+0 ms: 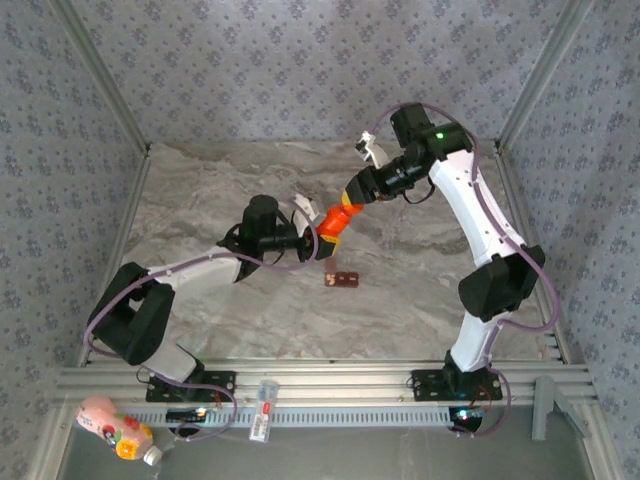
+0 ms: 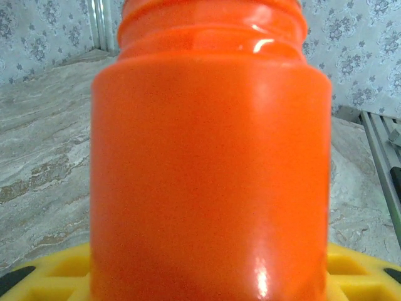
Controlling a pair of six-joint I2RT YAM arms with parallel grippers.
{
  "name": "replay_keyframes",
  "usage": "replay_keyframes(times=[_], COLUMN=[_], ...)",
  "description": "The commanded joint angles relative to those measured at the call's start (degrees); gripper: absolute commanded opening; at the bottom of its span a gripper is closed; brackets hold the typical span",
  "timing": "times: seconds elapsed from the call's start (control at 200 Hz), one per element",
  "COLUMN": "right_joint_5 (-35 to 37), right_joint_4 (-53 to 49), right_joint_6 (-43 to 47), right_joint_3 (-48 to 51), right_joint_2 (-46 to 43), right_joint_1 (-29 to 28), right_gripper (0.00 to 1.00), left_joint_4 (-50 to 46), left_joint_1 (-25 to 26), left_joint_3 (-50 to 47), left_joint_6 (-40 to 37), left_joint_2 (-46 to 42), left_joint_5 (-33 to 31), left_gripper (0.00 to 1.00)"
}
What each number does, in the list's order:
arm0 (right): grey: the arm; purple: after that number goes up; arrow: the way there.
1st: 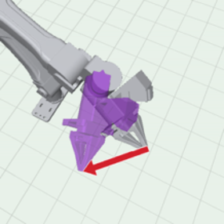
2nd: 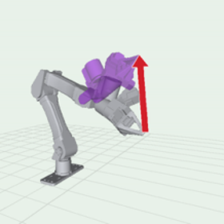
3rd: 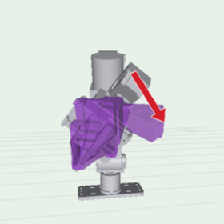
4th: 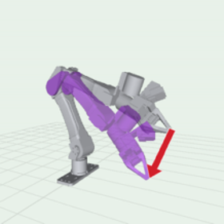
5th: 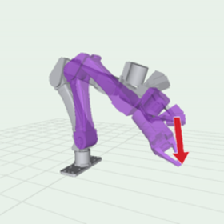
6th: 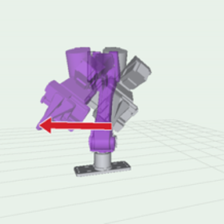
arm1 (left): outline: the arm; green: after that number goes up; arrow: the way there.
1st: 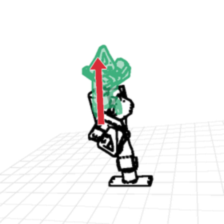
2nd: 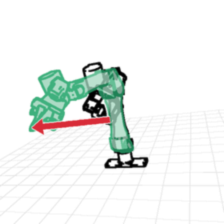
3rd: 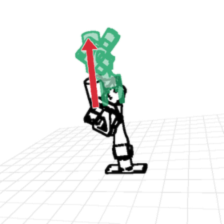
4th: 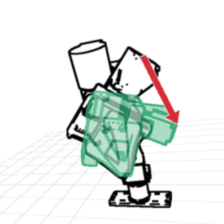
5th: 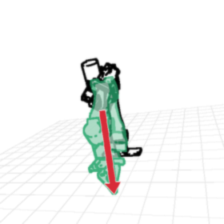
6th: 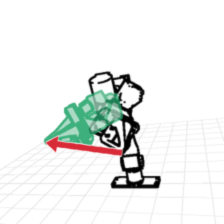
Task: Sort the pills into containers
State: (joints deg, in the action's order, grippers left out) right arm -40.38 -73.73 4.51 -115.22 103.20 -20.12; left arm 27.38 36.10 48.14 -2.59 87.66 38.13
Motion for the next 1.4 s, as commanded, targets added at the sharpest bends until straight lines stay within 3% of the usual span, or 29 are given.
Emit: replay_keyframes(times=[0.0, 1.394], right_joint_5=[-2.0, -8.0], right_joint_4=[-1.5, -2.1], right_joint_6=[1.5, 7.5], right_joint_3=[0.2, 7.1], right_joint_2=[0.7, 2.1], right_joint_1=[0.2, -1.7], right_gripper=[0.33, 0.32], left_joint_4=[0.4, -10.8], left_joint_1=[-0.2, -0.2], left_joint_3=[2.4, 9.3], left_joint_6=[-1.5, -8.7], left_joint_2=[0.7, 0.8], left_joint_5=[1.9, 7.9], left_gripper=[0.00, 0.00])
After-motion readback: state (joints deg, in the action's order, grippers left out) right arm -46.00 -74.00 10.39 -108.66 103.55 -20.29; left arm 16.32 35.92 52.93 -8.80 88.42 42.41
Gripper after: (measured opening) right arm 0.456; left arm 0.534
